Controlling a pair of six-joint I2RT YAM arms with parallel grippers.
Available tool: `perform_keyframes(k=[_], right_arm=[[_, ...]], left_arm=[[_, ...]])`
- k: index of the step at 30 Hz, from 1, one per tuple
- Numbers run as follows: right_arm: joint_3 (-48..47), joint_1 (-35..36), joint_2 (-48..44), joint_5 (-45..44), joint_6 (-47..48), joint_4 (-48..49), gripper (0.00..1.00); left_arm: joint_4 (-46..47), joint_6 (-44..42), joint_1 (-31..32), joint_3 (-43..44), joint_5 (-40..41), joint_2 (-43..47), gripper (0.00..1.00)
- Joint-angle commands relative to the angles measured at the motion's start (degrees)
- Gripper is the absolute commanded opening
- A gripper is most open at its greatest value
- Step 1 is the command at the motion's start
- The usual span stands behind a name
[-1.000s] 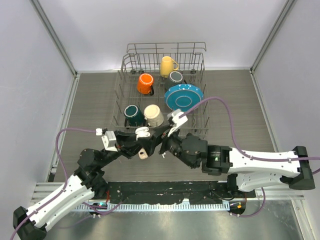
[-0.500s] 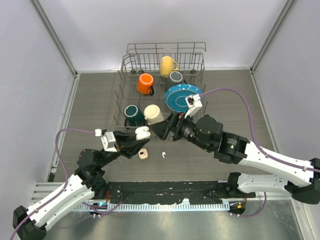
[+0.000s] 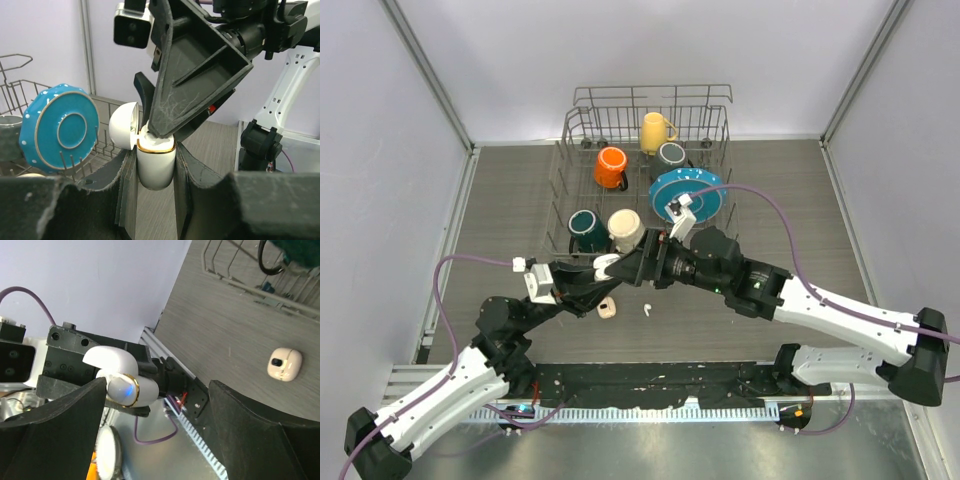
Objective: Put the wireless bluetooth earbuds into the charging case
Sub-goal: Place the earbud in the charging case.
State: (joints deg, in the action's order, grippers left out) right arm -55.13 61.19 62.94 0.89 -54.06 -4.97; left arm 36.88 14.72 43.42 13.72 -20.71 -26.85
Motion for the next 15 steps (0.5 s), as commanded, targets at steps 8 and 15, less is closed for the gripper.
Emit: perform_keyframes(k=[8, 15], right_arm=[[3.5, -1.2, 3.1, 12.2, -6.9, 14.7, 0.84], [4.7, -1.2, 4.3, 15.6, -8.1, 17.7, 0.66]], left_arm=[[3.7, -0.7, -0.1, 1.8, -0.4, -0.1, 0.0], [3.8, -0.8, -0.1, 2.0, -0.2, -1.3, 0.0]])
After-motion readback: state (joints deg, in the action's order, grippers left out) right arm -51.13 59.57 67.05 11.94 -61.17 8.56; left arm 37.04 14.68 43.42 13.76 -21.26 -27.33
